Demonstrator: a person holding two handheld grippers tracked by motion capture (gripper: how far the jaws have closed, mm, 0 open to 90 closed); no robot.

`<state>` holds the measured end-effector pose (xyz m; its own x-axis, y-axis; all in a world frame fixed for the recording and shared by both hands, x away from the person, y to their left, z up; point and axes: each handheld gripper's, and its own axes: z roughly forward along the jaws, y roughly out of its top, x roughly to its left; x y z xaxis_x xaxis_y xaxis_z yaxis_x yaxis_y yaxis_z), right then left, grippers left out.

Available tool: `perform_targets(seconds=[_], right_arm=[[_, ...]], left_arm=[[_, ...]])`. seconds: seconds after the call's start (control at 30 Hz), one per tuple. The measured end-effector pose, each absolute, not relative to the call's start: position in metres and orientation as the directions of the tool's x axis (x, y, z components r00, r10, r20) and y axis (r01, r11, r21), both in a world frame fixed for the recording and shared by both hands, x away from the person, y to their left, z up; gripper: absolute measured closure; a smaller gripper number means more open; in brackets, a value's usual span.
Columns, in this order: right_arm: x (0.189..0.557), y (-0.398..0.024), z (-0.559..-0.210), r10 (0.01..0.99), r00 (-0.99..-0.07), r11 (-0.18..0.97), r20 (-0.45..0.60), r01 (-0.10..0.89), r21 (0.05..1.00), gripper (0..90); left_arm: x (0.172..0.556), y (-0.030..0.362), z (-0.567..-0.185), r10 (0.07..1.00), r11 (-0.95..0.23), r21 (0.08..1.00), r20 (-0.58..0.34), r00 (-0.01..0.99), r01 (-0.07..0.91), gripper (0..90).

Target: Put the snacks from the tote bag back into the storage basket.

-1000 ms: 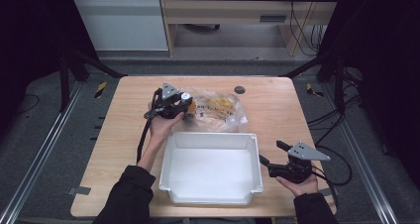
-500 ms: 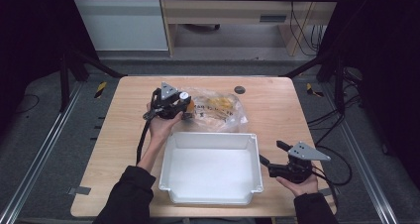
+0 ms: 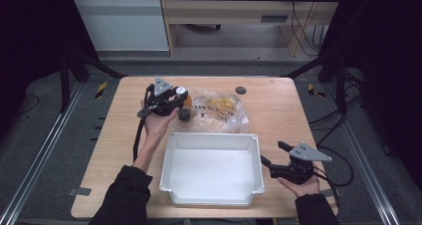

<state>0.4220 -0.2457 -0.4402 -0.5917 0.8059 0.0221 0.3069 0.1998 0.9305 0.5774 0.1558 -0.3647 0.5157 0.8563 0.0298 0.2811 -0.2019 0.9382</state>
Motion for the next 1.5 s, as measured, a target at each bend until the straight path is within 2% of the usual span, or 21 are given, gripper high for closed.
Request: perform_targets(seconds=[1.07,1.5], right_arm=[[0.421,-0.246,-0.439,0.808,-0.589,0.199,0.017,0.301,0.933,17.0],[0.420,-0.246,-0.439,0.809,-0.588,0.197,0.018,0.300,0.933,17.0]], left_arm=[[0.547,0.165,-0.296,0.853,-0.139,0.972,0.020,0.522,0.190,59.1],[0.516,0.167,-0.280,0.839,-0.155,0.973,0.039,0.543,0.170,59.1]])
